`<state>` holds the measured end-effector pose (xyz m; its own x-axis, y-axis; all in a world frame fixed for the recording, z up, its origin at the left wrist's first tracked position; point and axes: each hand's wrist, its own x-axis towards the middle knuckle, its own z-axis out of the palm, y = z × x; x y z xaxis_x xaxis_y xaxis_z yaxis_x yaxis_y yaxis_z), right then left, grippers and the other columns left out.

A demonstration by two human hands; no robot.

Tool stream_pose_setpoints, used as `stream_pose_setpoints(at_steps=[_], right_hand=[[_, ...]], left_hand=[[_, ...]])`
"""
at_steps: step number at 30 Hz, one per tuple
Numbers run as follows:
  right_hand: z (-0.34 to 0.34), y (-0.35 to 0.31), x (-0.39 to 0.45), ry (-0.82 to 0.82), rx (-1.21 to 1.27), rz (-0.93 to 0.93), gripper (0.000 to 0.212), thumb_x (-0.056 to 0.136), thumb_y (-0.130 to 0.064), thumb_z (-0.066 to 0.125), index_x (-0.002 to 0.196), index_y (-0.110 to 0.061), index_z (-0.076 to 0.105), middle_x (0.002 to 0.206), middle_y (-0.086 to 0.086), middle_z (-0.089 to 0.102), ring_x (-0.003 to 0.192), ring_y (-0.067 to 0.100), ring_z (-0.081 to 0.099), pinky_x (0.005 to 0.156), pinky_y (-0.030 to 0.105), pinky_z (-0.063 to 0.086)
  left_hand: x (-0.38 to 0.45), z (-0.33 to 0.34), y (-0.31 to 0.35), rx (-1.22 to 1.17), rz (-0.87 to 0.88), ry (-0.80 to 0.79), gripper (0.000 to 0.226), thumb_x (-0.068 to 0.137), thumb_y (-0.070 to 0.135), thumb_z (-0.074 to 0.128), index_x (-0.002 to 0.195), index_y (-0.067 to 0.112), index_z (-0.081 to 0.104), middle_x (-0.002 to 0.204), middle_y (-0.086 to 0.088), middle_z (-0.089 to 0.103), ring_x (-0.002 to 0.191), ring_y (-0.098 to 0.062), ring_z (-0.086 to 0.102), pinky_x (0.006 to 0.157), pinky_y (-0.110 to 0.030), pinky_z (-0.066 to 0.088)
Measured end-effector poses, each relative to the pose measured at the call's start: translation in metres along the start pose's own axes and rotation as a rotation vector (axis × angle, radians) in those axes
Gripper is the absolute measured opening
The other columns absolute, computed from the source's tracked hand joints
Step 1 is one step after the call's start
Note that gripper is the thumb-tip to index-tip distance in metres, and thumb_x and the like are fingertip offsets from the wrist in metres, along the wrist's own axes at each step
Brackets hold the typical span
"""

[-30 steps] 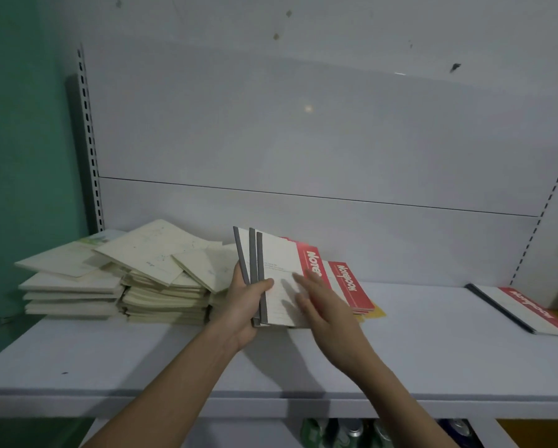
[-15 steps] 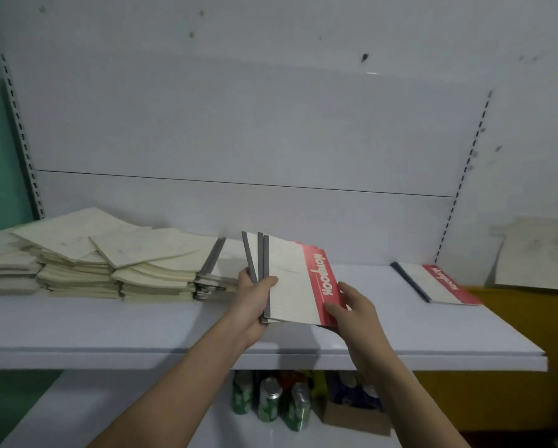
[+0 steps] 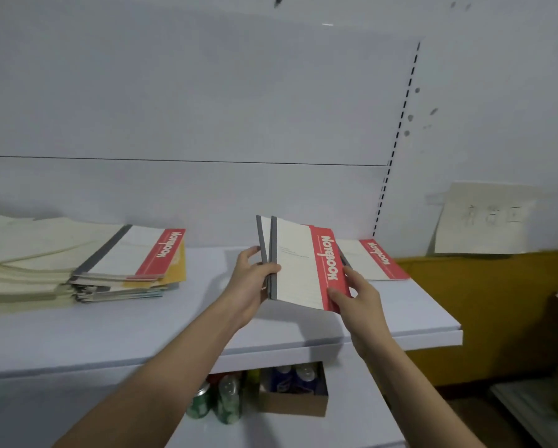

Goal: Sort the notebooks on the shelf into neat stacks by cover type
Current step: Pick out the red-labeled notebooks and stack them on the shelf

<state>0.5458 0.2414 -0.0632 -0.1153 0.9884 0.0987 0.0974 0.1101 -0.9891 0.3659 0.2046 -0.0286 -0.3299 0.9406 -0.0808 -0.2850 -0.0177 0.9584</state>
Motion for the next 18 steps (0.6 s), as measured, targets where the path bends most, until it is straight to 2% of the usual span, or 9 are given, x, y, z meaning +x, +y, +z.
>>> stream_pose_setpoints(at_steps=[3,7,9,11,13,15,18], right_hand=[[-0.019,0.007,0.036,0.022,-0.064,0.011,0.050,0.096,-0.015,0.059,0.143,-0.023,0.044,0.124,-0.008,0.060,0.107,0.014,0.065,0.084,0.033,0.058],[-0.049,0.009,0.086,0.008,-0.185,0.037,0.054,0.096,-0.010,0.058,0.147,-0.018,0.039,0.126,-0.004,0.057,0.115,0.019,0.060,0.096,0.043,0.053],[-0.062,0.014,0.111,0.014,-0.229,0.060,0.056,0.096,-0.008,0.057,0.148,-0.016,0.037,0.128,-0.001,0.056,0.116,0.021,0.059,0.097,0.044,0.052],[-0.074,0.022,0.133,0.016,-0.268,0.058,0.052,0.096,-0.008,0.056,0.146,-0.015,0.041,0.125,-0.001,0.059,0.113,0.019,0.060,0.093,0.042,0.055],[-0.087,0.033,0.152,0.017,-0.322,0.032,0.044,0.096,-0.010,0.056,0.139,-0.014,0.048,0.119,-0.002,0.063,0.108,0.017,0.062,0.086,0.036,0.057],[-0.101,0.041,0.167,0.033,-0.393,-0.002,0.033,0.095,-0.013,0.057,0.128,-0.015,0.054,0.110,-0.004,0.066,0.102,0.014,0.064,0.083,0.034,0.058],[-0.117,0.050,0.197,0.057,-0.598,-0.046,0.018,0.095,-0.027,0.057,0.112,-0.019,0.058,0.100,-0.005,0.065,0.090,0.013,0.063,0.080,0.041,0.058]], left_hand=[[0.038,0.024,-0.017,-0.001,-0.031,0.007,0.046,0.092,-0.004,0.054,0.128,0.020,0.039,0.113,-0.013,0.066,0.089,-0.022,0.065,0.071,-0.033,0.050],[0.084,0.055,-0.039,0.009,-0.050,0.015,0.042,0.089,-0.008,0.054,0.125,0.011,0.049,0.114,-0.012,0.067,0.095,-0.027,0.068,0.074,-0.037,0.054],[0.103,0.071,-0.047,0.061,-0.034,-0.012,0.037,0.088,-0.011,0.053,0.119,0.007,0.058,0.111,-0.011,0.070,0.100,-0.028,0.068,0.084,-0.043,0.056],[0.120,0.089,-0.057,0.101,-0.006,-0.016,0.033,0.087,-0.012,0.053,0.111,0.010,0.061,0.110,-0.008,0.071,0.103,-0.028,0.067,0.091,-0.043,0.054],[0.132,0.107,-0.065,0.119,0.021,0.027,0.037,0.086,-0.012,0.057,0.109,0.017,0.054,0.106,-0.002,0.069,0.096,-0.020,0.067,0.083,-0.032,0.055],[0.140,0.126,-0.071,0.161,0.051,0.060,0.029,0.086,-0.012,0.058,0.096,0.016,0.057,0.099,0.000,0.070,0.085,-0.014,0.067,0.067,-0.020,0.052],[0.153,0.151,-0.084,0.313,0.102,0.068,0.018,0.085,-0.005,0.057,0.084,0.011,0.065,0.087,0.000,0.072,0.073,-0.012,0.067,0.051,-0.019,0.051]])
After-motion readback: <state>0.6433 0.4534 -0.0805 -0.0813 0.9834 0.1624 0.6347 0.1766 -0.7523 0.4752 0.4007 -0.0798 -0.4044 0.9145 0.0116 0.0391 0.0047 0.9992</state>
